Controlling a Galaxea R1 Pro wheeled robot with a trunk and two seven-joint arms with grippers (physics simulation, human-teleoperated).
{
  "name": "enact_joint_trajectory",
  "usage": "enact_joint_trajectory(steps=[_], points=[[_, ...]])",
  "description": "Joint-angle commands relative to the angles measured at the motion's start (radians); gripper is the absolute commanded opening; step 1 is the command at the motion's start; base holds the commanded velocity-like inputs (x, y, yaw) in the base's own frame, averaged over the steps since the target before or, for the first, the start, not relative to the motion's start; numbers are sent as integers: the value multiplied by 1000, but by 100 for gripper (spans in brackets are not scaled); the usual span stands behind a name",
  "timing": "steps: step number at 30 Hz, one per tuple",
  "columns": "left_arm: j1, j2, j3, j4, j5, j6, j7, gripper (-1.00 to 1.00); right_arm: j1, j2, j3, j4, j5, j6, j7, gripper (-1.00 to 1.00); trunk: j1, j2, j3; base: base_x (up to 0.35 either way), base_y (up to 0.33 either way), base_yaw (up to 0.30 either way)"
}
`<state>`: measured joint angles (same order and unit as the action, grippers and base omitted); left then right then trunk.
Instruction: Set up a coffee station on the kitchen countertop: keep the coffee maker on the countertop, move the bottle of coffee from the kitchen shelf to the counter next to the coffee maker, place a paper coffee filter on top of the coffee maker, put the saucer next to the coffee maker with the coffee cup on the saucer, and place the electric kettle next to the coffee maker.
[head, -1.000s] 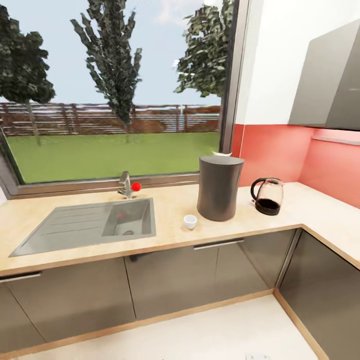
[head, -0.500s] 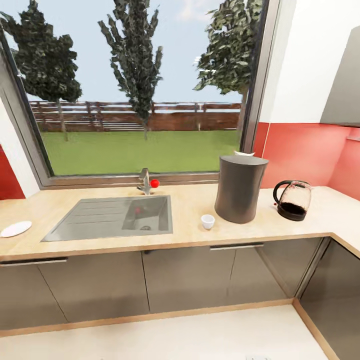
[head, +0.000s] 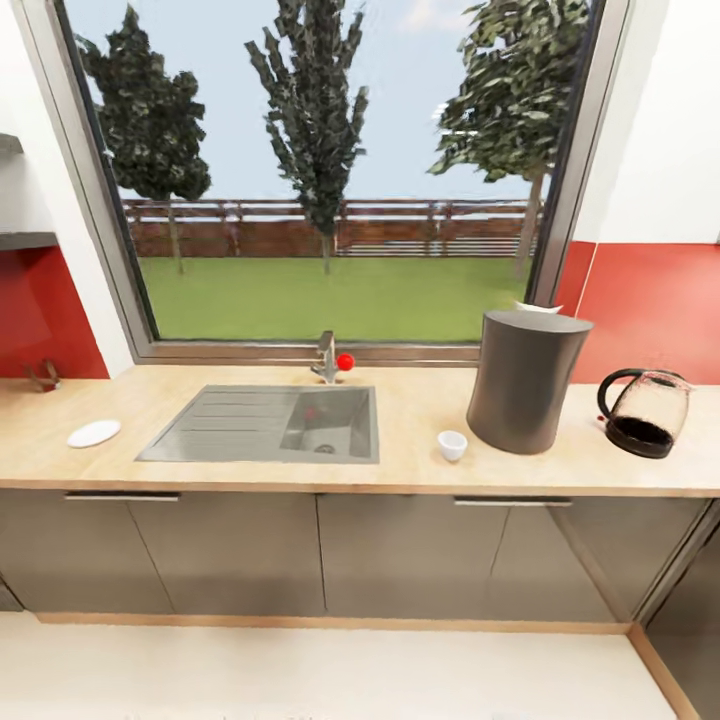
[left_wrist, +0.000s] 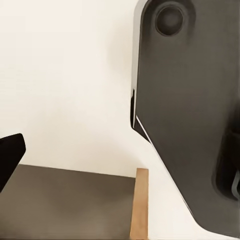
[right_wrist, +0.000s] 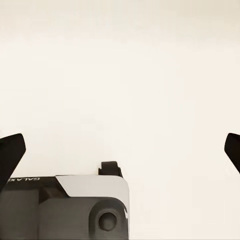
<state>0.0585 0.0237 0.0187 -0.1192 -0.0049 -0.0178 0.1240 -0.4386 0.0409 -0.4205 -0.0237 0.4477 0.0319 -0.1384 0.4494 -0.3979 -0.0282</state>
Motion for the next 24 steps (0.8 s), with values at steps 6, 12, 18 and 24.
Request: enact_joint_trajectory(steps=[6,12,18,24], points=[[0,-3,2,-8,0,-2,1,100,2,1,-8,-1,72,2,-3,100,1,-2,-7,0,0,245],[-1,-2,3,-24,0,-2,1,100,3,1,-8,-1,76,2,-3,100,1,-2,-12,0,0,245],[-1,-2,3,-28,0,-1,2,100,3,1,-8,-1,77,2,-3,100,1,-2,-18,0,0,245],[0,-2,4,-28,0,-2,1,100,3,3,-8,-1,77,3,-4,100,1,-2,-22,0,0,249]])
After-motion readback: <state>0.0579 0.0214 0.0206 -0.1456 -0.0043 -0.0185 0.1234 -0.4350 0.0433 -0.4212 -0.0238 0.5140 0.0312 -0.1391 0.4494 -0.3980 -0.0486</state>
